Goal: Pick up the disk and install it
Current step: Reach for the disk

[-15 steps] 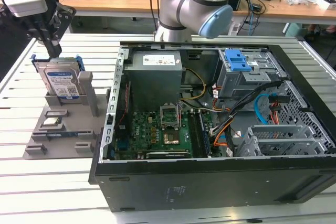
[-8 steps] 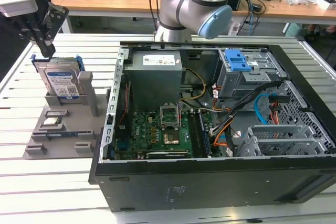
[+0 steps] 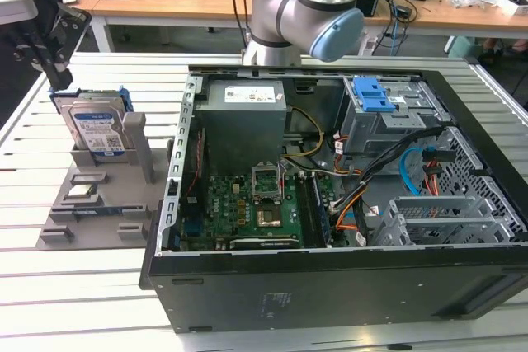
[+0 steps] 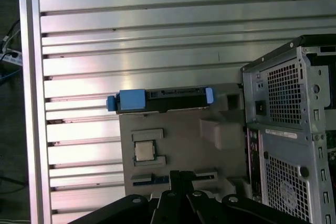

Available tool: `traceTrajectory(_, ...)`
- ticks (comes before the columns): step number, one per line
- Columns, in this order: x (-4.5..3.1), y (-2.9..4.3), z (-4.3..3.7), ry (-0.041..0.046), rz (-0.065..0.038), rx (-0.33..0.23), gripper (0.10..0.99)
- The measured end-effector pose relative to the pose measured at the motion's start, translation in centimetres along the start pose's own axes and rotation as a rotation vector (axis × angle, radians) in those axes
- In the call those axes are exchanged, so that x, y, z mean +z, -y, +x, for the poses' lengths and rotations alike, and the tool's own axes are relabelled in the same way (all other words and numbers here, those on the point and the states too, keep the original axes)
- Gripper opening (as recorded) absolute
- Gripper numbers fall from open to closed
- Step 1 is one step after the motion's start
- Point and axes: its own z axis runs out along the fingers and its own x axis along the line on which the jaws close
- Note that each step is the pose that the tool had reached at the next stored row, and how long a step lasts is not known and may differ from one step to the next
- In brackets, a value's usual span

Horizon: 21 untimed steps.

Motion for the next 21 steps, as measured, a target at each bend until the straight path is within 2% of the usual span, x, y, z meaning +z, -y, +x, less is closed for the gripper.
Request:
traceTrajectory(8,-0.02,0.07,0.99,0.0,0.0,0.0,0.106)
traceTrajectory(15,-0.04,0.13,2.2,0.0,0.0,0.0,0.106)
traceTrajectory(21,-0.02,-0.5,3.18,0.0,0.001,0.0,0.106)
